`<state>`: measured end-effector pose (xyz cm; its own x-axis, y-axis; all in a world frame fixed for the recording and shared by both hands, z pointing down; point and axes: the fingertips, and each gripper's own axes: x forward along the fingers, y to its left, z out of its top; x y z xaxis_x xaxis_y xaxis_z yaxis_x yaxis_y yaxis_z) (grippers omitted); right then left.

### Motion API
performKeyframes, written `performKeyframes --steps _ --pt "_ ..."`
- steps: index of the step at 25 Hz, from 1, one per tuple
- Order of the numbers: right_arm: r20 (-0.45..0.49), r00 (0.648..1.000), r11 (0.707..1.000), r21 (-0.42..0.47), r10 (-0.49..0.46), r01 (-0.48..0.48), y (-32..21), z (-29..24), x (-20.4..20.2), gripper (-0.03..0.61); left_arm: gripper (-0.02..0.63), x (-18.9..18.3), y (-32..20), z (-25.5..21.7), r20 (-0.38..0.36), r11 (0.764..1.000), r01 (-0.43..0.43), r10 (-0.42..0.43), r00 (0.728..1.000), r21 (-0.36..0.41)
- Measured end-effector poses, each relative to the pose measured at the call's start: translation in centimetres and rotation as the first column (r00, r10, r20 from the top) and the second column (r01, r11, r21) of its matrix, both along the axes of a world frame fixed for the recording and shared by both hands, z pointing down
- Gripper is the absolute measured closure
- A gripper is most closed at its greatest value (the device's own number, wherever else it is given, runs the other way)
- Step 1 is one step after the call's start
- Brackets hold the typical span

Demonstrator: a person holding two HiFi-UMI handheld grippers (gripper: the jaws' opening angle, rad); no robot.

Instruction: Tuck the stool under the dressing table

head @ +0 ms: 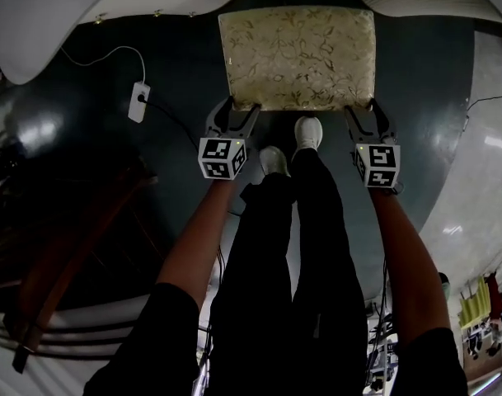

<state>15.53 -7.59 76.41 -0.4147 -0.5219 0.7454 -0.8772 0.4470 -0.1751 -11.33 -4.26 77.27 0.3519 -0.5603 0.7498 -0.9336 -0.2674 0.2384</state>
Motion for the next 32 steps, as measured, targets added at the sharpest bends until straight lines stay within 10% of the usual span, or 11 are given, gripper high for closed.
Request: performKeyframes --steps 32 --pt "-0.039 0.999 0.997 -0.068 0.018 -0.021 0.5 0.8 0.0 0.316 0.328 0.0 -0.2 0.8 -0.015 0.991 -0.099 0.098 0.995 -0.089"
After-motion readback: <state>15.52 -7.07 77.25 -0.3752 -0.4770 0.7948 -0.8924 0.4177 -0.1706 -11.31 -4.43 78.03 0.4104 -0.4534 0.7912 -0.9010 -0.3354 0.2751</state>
